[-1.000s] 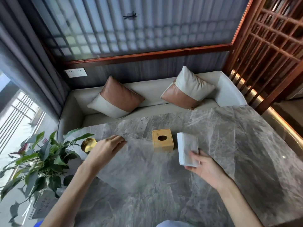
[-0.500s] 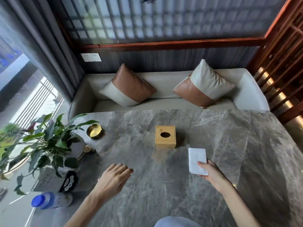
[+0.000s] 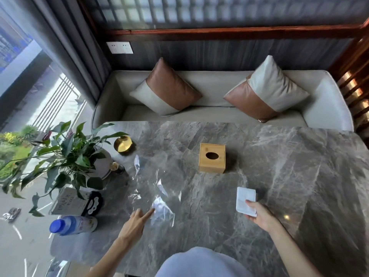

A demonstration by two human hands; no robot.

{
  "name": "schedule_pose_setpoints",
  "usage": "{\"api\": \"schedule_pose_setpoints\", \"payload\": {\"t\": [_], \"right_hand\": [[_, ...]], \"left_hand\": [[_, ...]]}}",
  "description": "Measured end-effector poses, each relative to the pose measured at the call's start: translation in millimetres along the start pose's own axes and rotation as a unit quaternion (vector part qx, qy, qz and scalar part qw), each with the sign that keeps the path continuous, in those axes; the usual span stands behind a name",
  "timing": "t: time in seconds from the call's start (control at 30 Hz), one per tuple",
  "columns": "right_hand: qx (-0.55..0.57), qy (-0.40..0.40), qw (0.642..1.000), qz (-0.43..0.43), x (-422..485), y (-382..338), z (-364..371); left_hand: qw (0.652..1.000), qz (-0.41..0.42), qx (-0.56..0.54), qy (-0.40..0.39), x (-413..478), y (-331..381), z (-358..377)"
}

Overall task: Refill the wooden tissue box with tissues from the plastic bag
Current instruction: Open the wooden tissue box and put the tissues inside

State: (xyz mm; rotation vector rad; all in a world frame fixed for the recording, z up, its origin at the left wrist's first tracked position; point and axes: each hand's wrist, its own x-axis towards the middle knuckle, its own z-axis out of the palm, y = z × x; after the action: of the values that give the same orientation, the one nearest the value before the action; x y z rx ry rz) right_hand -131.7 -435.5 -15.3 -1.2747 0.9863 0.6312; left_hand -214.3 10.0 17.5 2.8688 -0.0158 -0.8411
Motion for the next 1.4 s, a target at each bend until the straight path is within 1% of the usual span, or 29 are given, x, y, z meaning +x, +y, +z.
{"api": "schedule_pose_setpoints", "payload": {"t": [0.1,0.23,0.4,0.43,0.5,0.57,0.6,0.7,0.77,0.83,0.93,1.17,1.27,1.4], "right_hand": [[-0.032,0.025,0.999,-0.011,8.5,-1.0,7.3],[-0.083,0.068,0.994,-0.006,16.0,2.5,23.0],[-0.148,0.092,0.984,0.018,27.0,10.8,29.4],[-0.157,0.102,0.982,0.013,28.8,12.9,28.9],[-0.164,0.137,0.977,-0.009,30.3,16.3,26.7],[-0.197,0.169,0.966,-0.017,30.9,18.9,22.3],[-0.210,0.174,0.962,-0.023,31.0,20.5,19.9],[-0.212,0.175,0.960,-0.045,33.2,24.3,14.7],[-0.234,0.174,0.955,-0.047,35.2,23.5,12.2],[-0.264,0.173,0.948,-0.042,36.6,20.0,12.3],[-0.280,0.179,0.942,-0.040,36.5,14.1,15.3],[-0.311,0.167,0.935,-0.044,34.5,12.1,13.1],[-0.337,0.160,0.926,-0.055,30.1,9.3,12.5],[-0.342,0.121,0.931,-0.042,25.9,5.1,11.1]], "left_hand": [[0.999,-0.007,0.003,-0.038,25.6,10.4,5.7],[0.995,-0.019,-0.024,-0.099,53.4,16.0,7.8],[0.973,-0.112,-0.032,-0.200,66.4,18.4,11.0],[0.970,-0.127,-0.036,-0.203,67.7,20.2,11.5],[0.973,-0.148,-0.038,-0.172,70.3,22.3,14.0],[0.979,-0.146,-0.040,-0.137,75.1,25.2,17.0],[0.980,-0.142,-0.045,-0.134,77.0,27.0,18.4],[0.974,-0.125,-0.073,-0.177,82.5,34.3,21.0],[0.970,-0.119,-0.084,-0.194,84.5,37.4,22.5],[0.975,-0.112,-0.087,-0.174,85.5,38.2,23.0],[0.982,-0.099,-0.091,-0.131,84.1,37.8,21.6],[0.987,-0.081,-0.095,-0.103,80.9,45.3,15.9],[0.984,-0.084,-0.099,-0.123,79.6,49.9,15.1],[0.979,-0.071,-0.105,-0.160,77.5,51.0,16.7]]}}
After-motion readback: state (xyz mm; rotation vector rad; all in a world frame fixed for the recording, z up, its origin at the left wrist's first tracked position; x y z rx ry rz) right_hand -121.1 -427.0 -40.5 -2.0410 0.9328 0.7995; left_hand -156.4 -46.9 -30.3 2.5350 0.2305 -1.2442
